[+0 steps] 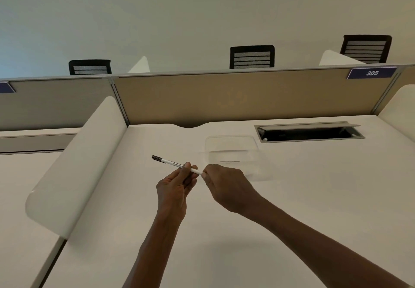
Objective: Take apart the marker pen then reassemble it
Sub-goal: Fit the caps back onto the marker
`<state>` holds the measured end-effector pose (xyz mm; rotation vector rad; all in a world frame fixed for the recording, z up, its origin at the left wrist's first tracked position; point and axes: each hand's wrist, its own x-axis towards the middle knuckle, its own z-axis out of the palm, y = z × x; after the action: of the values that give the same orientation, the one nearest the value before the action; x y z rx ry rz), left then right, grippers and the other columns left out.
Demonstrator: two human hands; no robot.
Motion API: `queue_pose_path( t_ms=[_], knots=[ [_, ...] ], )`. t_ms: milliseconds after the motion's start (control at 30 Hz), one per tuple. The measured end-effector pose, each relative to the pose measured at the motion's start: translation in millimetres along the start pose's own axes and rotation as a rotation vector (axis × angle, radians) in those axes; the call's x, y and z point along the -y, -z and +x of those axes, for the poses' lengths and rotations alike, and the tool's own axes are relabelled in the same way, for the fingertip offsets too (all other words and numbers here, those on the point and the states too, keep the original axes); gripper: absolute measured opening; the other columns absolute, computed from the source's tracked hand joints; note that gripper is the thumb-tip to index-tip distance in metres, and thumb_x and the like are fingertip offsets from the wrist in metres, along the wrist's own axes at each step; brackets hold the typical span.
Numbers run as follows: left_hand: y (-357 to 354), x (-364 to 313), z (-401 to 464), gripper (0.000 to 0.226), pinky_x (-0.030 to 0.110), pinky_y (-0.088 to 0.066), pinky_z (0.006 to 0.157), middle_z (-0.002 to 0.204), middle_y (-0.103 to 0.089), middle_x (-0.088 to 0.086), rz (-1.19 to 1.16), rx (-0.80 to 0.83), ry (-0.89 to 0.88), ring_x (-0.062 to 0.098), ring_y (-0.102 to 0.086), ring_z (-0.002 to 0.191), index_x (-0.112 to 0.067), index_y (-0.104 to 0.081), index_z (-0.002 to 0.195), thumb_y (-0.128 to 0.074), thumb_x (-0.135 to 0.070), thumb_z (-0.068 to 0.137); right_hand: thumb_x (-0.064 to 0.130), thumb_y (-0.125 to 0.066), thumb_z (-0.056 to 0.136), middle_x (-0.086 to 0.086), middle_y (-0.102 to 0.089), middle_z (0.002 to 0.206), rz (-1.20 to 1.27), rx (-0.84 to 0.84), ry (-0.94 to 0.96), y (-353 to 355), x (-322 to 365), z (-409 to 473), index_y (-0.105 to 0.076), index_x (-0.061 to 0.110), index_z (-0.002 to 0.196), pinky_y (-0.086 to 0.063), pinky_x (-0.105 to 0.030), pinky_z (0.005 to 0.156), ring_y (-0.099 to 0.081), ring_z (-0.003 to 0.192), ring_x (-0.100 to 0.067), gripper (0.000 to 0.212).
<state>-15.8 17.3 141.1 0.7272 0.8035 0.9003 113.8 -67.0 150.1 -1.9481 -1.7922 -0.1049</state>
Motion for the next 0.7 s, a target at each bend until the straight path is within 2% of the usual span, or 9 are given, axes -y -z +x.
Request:
queue_pose_path(
  t_ms=[67, 133, 200, 267, 333, 433, 500, 600, 700],
  knots=[
    [-2, -1, -1, 0.013, 0.023, -0.058, 0.064, 0.086, -0.077, 0.014, -0.008, -0.009, 0.011, 0.019, -0.075, 0.077, -0.007, -0.08, 0.082, -0.075, -0.018, 0.08, 0.029, -0.037, 0.102, -0.001, -0.052, 0.068, -0.218, -0.006, 0.148, 1, -6, 0, -0.048, 0.014, 0.081, -0.036, -0.034, 0.038, -0.044, 0.047, -0.02, 0.028],
    [-2, -1, -1, 0.014, 0.023, -0.059, 0.064, 0.085, -0.077, 0.014, -0.021, -0.015, 0.025, 0.019, -0.074, 0.076, -0.006, -0.08, 0.082, -0.076, -0.019, 0.079, 0.025, -0.04, 0.102, -0.002, -0.049, 0.065, -0.316, -0.01, 0.192, 1, -9, 1, -0.047, 0.014, 0.078, -0.032, -0.032, 0.034, -0.041, 0.044, -0.019, 0.027],
    [-3, -1, -2, 0.013, 0.022, -0.059, 0.064, 0.084, -0.077, 0.013, -0.031, -0.024, 0.046, 0.018, -0.074, 0.074, -0.005, -0.08, 0.081, -0.074, -0.017, 0.082, 0.023, -0.043, 0.101, -0.002, -0.049, 0.061, -0.308, -0.047, 0.181, -1, -9, 3, -0.046, 0.015, 0.076, -0.032, -0.032, 0.035, -0.041, 0.042, -0.02, 0.027],
    [-2, 0, -1, 0.013, 0.022, -0.059, 0.064, 0.082, -0.077, 0.012, -0.028, -0.033, 0.055, 0.017, -0.074, 0.072, -0.005, -0.08, 0.079, -0.073, -0.015, 0.085, 0.024, -0.044, 0.101, 0.0, -0.048, 0.057, -0.146, -0.035, 0.076, -4, -3, 5, -0.043, 0.015, 0.075, -0.032, -0.035, 0.041, -0.04, 0.043, -0.022, 0.028],
    [1, 0, 0, 0.014, 0.023, -0.059, 0.064, 0.082, -0.077, 0.012, -0.019, -0.033, 0.047, 0.017, -0.073, 0.073, -0.005, -0.08, 0.078, -0.072, -0.014, 0.086, 0.024, -0.043, 0.101, 0.001, -0.044, 0.054, 0.28, 0.062, -0.192, -5, 6, 9, -0.047, 0.014, 0.072, -0.033, -0.034, 0.047, -0.039, 0.045, -0.019, 0.031],
    [6, -2, 1, 0.016, 0.022, -0.059, 0.065, 0.082, -0.077, 0.009, 0.003, 0.011, 0.012, 0.016, -0.073, 0.075, -0.008, -0.08, 0.078, -0.069, -0.014, 0.088, 0.022, -0.041, 0.1, 0.005, -0.031, 0.051, 1.367, 0.289, -0.856, -2, 18, 16, -0.049, 0.016, 0.065, -0.02, -0.023, 0.038, -0.024, 0.039, -0.009, 0.036],
    [7, -2, 2, 0.017, 0.022, -0.058, 0.066, 0.083, -0.078, 0.008, 0.028, 0.03, -0.011, 0.015, -0.073, 0.076, -0.009, -0.08, 0.079, -0.067, -0.014, 0.089, 0.022, -0.038, 0.101, 0.008, -0.026, 0.05, 1.708, 0.368, -1.059, -1, 18, 17, -0.048, 0.018, 0.065, -0.015, -0.017, 0.035, -0.018, 0.038, -0.006, 0.038],
    [8, -2, 3, 0.017, 0.022, -0.058, 0.066, 0.082, -0.077, 0.007, 0.018, 0.017, -0.012, 0.015, -0.073, 0.077, -0.009, -0.08, 0.079, -0.068, -0.015, 0.089, 0.024, -0.039, 0.1, 0.007, -0.027, 0.052, 1.605, 0.374, -1.02, 0, 19, 18, -0.05, 0.018, 0.066, -0.016, -0.018, 0.036, -0.019, 0.039, -0.007, 0.037],
    [6, 0, 3, 0.014, 0.023, -0.059, 0.067, 0.082, -0.077, 0.01, -0.013, -0.015, 0.002, 0.017, -0.074, 0.077, -0.006, -0.08, 0.081, -0.069, -0.014, 0.087, 0.031, -0.04, 0.099, 0.007, -0.039, 0.052, 1.001, 0.25, -0.697, 0, 15, 17, -0.057, 0.017, 0.067, -0.027, -0.023, 0.042, -0.031, 0.041, -0.009, 0.039]
  ],
)
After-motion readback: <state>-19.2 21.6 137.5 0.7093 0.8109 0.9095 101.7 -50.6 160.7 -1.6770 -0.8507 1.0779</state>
